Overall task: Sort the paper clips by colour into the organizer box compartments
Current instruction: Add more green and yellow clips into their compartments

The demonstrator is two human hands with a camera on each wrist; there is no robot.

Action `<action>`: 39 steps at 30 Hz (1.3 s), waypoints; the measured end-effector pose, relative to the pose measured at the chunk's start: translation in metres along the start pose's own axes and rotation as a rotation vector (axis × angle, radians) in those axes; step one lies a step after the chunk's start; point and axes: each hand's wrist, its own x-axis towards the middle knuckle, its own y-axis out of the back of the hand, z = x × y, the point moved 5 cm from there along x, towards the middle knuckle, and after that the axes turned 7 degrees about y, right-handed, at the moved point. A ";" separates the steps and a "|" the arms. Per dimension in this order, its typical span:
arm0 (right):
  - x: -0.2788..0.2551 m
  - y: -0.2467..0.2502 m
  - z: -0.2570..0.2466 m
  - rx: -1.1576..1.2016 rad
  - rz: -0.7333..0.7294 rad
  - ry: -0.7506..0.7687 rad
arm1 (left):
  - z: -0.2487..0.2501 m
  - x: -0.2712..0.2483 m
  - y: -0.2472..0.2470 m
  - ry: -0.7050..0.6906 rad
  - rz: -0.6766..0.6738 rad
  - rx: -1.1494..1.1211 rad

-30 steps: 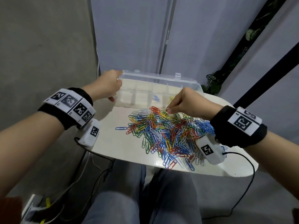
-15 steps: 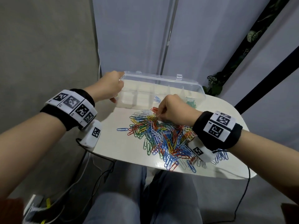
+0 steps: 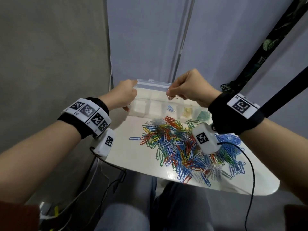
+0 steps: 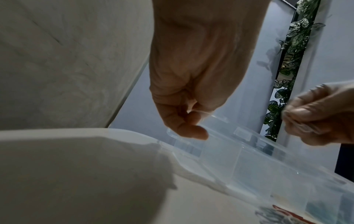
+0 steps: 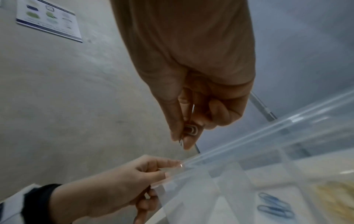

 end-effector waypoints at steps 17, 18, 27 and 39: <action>0.017 -0.019 -0.010 -0.149 -0.051 0.015 | -0.002 0.004 0.000 -0.030 -0.006 0.050; 0.011 -0.020 -0.014 -0.152 -0.100 0.043 | -0.002 0.005 -0.001 -0.029 -0.006 0.048; -0.027 -0.077 0.016 -0.848 -0.337 0.213 | -0.002 0.007 0.000 -0.044 0.006 0.084; -0.020 -0.082 0.027 -0.824 -0.409 0.193 | -0.005 0.008 -0.001 -0.029 -0.015 0.072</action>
